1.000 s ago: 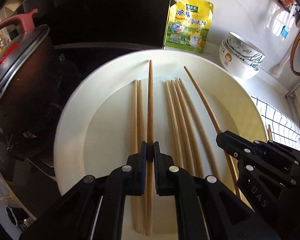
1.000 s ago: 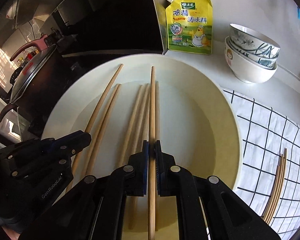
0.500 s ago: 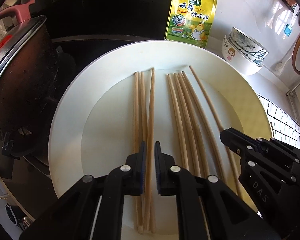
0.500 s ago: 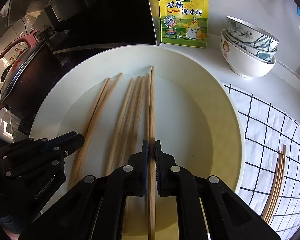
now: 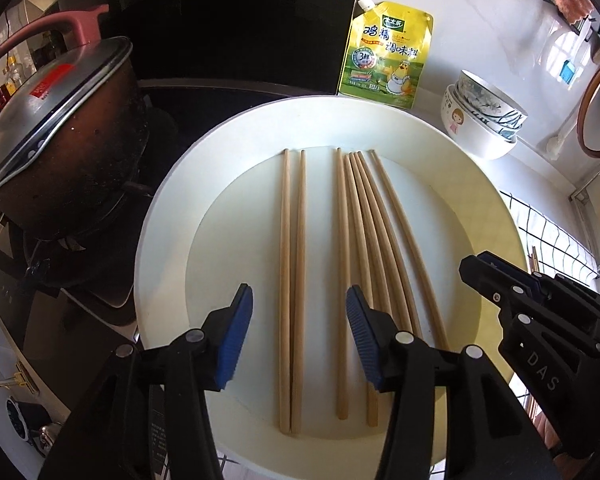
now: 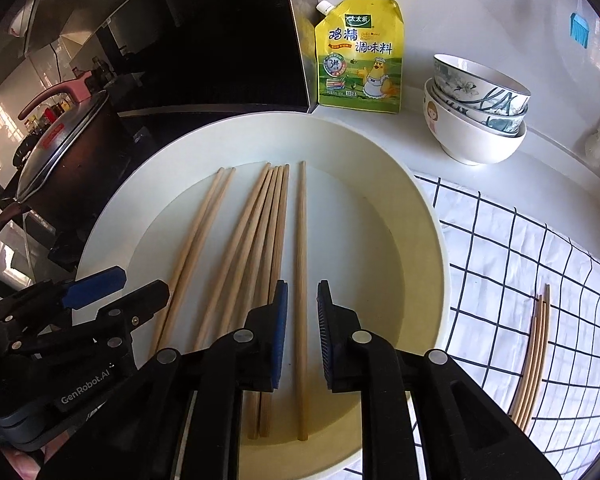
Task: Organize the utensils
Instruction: 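Move both open tools back over the remaining chopsticks on the cloth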
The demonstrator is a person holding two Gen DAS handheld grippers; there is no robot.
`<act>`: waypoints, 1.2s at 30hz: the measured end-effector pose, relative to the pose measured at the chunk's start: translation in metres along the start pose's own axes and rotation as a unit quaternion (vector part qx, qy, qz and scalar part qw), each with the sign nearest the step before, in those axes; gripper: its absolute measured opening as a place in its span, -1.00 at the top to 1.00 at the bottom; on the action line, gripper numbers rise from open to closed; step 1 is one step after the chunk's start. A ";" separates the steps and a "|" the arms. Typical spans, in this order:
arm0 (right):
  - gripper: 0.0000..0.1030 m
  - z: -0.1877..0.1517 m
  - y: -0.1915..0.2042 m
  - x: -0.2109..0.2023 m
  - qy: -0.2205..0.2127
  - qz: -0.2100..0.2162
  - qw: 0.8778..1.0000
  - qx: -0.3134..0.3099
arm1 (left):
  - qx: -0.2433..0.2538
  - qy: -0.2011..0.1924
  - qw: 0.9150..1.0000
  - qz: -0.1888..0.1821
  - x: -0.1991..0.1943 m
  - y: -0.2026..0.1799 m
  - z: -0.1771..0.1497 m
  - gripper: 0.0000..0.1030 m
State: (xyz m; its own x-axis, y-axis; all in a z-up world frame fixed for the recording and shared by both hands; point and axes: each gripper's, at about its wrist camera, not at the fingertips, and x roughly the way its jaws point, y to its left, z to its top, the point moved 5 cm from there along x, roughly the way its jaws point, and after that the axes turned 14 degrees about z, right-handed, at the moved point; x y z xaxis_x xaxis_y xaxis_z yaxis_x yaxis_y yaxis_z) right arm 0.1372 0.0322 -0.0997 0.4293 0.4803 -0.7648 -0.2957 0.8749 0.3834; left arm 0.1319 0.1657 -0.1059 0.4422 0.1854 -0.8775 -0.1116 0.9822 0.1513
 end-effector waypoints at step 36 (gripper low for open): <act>0.66 -0.115 -0.135 -0.146 -0.050 -0.078 0.991 0.094 | 0.094 -0.024 0.992 -0.080 -0.081 -0.170 -0.063 0.06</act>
State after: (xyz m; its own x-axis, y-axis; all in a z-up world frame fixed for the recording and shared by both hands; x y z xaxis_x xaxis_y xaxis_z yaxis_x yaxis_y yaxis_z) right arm 0.0162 -0.1632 -0.0990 0.5420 0.3342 -0.7711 -0.0589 0.9304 0.3618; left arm 0.0592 -0.0180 -0.0891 0.4838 0.0241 -0.8749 0.1295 0.9866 0.0988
